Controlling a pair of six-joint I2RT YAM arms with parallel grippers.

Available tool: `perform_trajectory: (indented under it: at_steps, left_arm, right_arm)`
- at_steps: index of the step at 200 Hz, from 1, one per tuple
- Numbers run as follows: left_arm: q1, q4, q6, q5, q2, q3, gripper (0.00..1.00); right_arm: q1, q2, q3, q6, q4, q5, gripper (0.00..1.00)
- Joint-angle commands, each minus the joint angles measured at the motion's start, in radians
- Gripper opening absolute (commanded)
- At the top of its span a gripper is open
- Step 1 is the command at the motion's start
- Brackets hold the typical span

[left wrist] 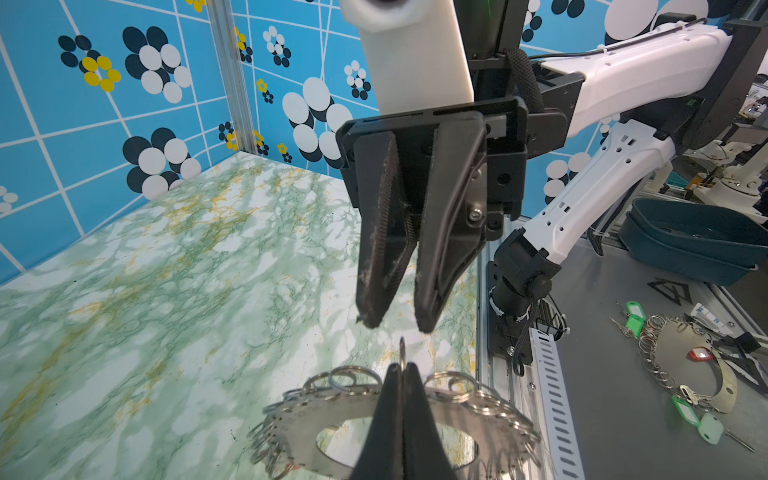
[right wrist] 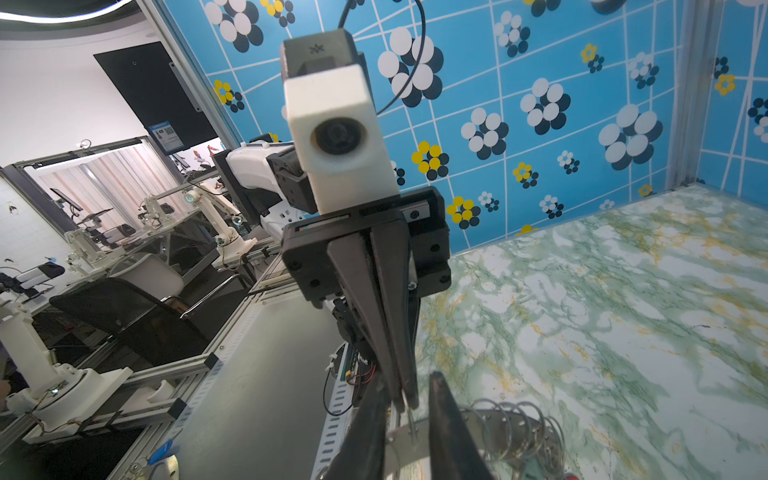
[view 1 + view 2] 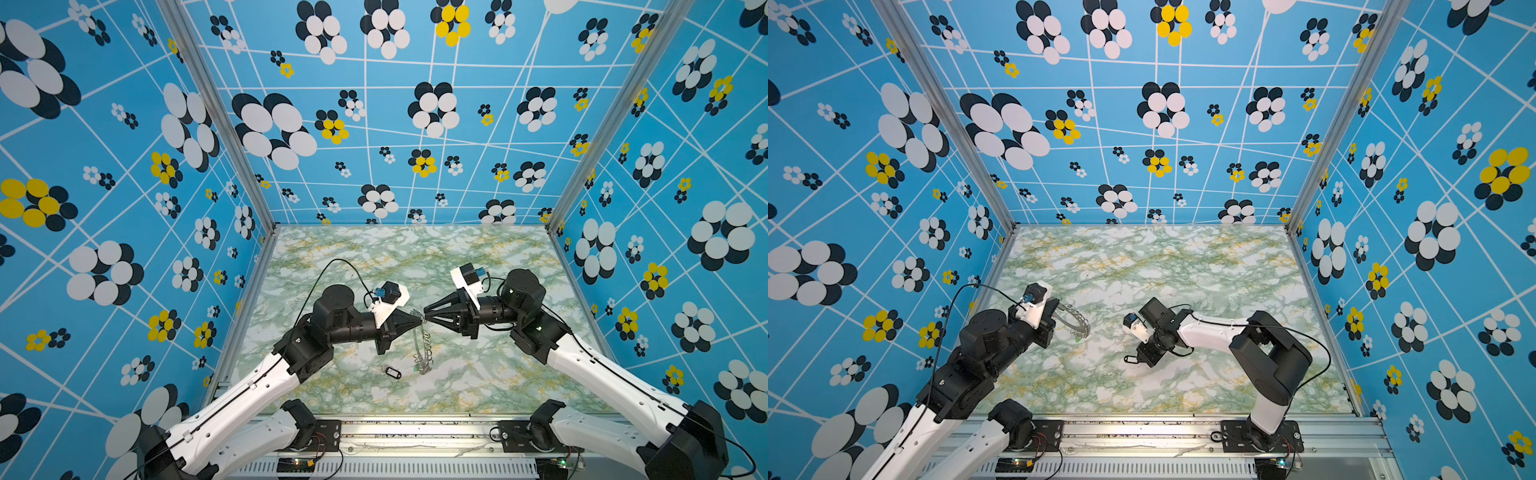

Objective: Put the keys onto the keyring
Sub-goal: 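Open the right gripper and release the ring plate to the left gripper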

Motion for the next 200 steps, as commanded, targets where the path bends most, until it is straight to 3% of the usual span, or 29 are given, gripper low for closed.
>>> perform_trajectory:
  at_steps: [1,105,149,200]
  left_arm:
    - [0.011,-0.004,0.026,0.020,-0.014,0.047,0.00]
    - [0.031,-0.297,0.203,-0.119,-0.137,0.062,0.00]
    - [0.034,-0.330,0.275,-0.367,-0.248,0.025,0.00]
    - [0.050,-0.310,0.282,-0.618,-0.326,-0.038,0.00]
  right_arm:
    - [-0.001,-0.011,0.025,-0.042,-0.073,-0.035,0.25]
    - [0.031,0.004,-0.004,-0.099,-0.159,0.086,0.36]
    - [0.105,0.052,-0.048,-0.055,-0.168,0.247,0.41]
    - [0.237,0.186,-0.081,0.036,-0.259,0.515,0.48]
